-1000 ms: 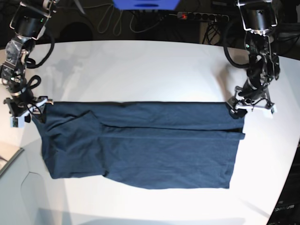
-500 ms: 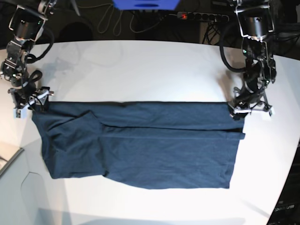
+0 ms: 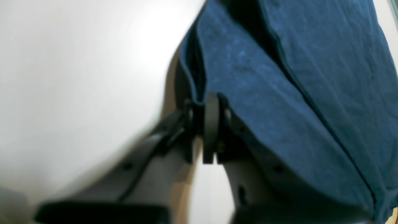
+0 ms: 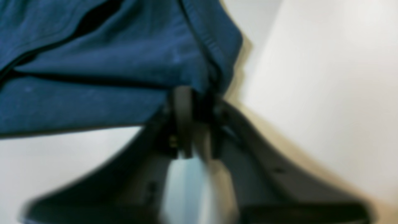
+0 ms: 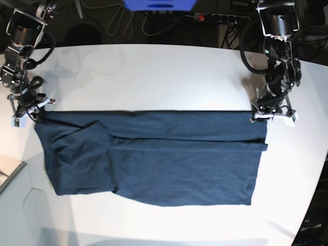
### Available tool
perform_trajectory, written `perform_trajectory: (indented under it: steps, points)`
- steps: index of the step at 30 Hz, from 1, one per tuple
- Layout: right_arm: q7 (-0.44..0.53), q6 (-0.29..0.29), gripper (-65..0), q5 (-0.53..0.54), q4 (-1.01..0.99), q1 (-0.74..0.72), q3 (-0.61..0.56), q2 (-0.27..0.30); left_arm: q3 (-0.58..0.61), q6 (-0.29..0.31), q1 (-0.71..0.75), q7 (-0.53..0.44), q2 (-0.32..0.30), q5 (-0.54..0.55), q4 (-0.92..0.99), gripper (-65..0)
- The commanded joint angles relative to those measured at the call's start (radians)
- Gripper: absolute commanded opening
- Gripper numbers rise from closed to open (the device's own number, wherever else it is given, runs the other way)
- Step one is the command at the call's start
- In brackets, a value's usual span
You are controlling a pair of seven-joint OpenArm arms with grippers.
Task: Layout the t-shirt on the table in an organized manner, then fold the t-shirt properly
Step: 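Lift the shirt edge with both grippers and raise it high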
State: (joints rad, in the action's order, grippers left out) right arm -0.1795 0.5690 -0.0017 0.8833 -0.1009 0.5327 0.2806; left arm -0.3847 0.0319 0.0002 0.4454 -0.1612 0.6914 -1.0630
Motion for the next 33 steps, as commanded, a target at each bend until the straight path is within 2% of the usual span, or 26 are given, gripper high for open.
perform_trajectory:
  steps: [1, 7, 10, 12, 17, 23, 27, 30, 33]
  points:
    - [-0.010, 0.010, -65.0, -0.005, 0.009, -0.007, 0.000, 0.015, -0.001, -0.026, 0.011, 0.053, -0.005, -0.023, 0.002, -64.9]
    - [-0.010, 0.023, -65.0, -0.005, 0.052, 0.042, 0.005, 0.042, -0.004, -0.026, 0.083, 0.054, -0.008, -0.022, -0.073, -65.0]
    - [-0.010, 0.101, -65.0, -0.004, 0.147, 0.091, 0.005, 0.039, -0.006, -0.026, 0.139, 0.054, -0.008, -0.022, -0.184, -65.0]
    - [-0.012, 0.129, -65.0, -0.004, 0.216, 0.125, 0.007, 0.036, -0.006, -0.028, 0.175, 0.054, -0.008, -0.022, -0.260, -65.0]
    - [-0.012, 0.129, -65.0, -0.004, 0.366, 0.180, 0.007, 0.018, -0.007, -0.034, 0.248, 0.054, -0.008, -0.022, -0.415, -65.0]
    - [-0.013, 0.129, -65.0, -0.001, 0.472, 0.191, 0.008, 0.015, -0.041, -0.036, 0.268, 0.054, 0.002, -0.022, -0.527, -65.0]
    - [-0.087, 0.129, -65.0, -0.001, 0.480, 0.137, 0.008, 0.019, -0.098, -0.036, 0.218, 0.054, -0.001, -0.022, -0.540, -65.0]
    - [-0.130, 0.129, -65.0, -0.001, 0.482, 0.089, 0.008, 0.021, -0.133, -0.036, 0.169, 0.112, -0.007, -0.022, -0.540, -65.0]
    - [-0.156, 0.129, -65.0, -0.001, 0.515, 0.082, 0.008, 0.021, -0.198, -0.030, 0.111, 0.238, 0.001, -0.022, -0.547, -65.0]
